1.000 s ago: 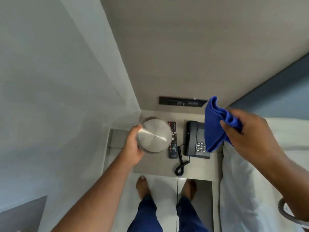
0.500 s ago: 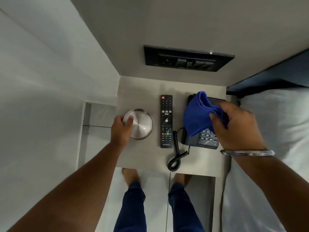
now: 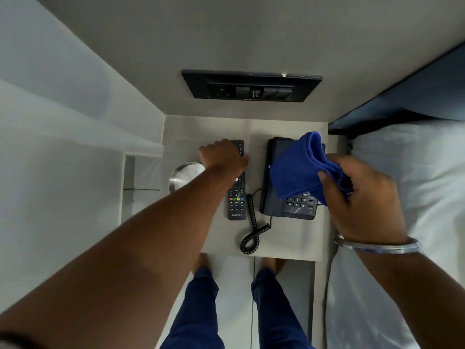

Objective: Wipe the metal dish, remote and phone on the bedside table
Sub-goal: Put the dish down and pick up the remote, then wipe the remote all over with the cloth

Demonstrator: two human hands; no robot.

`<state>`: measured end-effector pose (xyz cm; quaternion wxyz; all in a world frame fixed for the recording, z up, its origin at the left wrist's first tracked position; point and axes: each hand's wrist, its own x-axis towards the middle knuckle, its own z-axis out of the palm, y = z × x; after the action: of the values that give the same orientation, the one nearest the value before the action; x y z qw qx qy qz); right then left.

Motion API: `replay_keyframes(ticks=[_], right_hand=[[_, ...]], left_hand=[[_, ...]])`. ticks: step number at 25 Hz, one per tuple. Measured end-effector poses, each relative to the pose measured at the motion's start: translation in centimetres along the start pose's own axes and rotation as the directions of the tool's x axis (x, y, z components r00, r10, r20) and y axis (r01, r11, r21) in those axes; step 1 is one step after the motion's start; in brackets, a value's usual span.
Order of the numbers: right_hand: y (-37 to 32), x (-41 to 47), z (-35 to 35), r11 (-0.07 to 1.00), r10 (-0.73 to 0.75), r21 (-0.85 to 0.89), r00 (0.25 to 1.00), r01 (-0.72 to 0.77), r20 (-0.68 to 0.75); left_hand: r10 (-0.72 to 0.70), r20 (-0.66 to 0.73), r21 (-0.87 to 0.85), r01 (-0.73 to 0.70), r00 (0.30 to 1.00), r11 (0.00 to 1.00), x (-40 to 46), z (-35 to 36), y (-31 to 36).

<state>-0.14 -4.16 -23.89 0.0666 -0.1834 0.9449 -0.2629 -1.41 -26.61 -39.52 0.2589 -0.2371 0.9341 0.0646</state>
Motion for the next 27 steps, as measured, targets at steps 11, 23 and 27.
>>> replay_keyframes(ticks=[11, 23, 27], right_hand=[[-3.2, -3.6, -10.3, 0.992, 0.052, 0.119, 0.990, -0.036, -0.129], [-31.5, -0.4, -27.3, 0.808, -0.482, 0.275, 0.853, 0.521, -0.201], [-37.6, -1.9, -28.6, 0.678, -0.735, 0.113, 0.675, 0.726, 0.069]], left_hand=[[0.049, -0.060, -0.925, -0.074, 0.997, 0.374, -7.6, -8.9, 2.4], [0.431, 0.053, -0.843, 0.272, 0.901, -0.464, -31.0, -37.1, -9.2], [0.173, -0.143, -0.812, -0.016, 0.974, -0.584, -35.6, -43.6, -11.1]])
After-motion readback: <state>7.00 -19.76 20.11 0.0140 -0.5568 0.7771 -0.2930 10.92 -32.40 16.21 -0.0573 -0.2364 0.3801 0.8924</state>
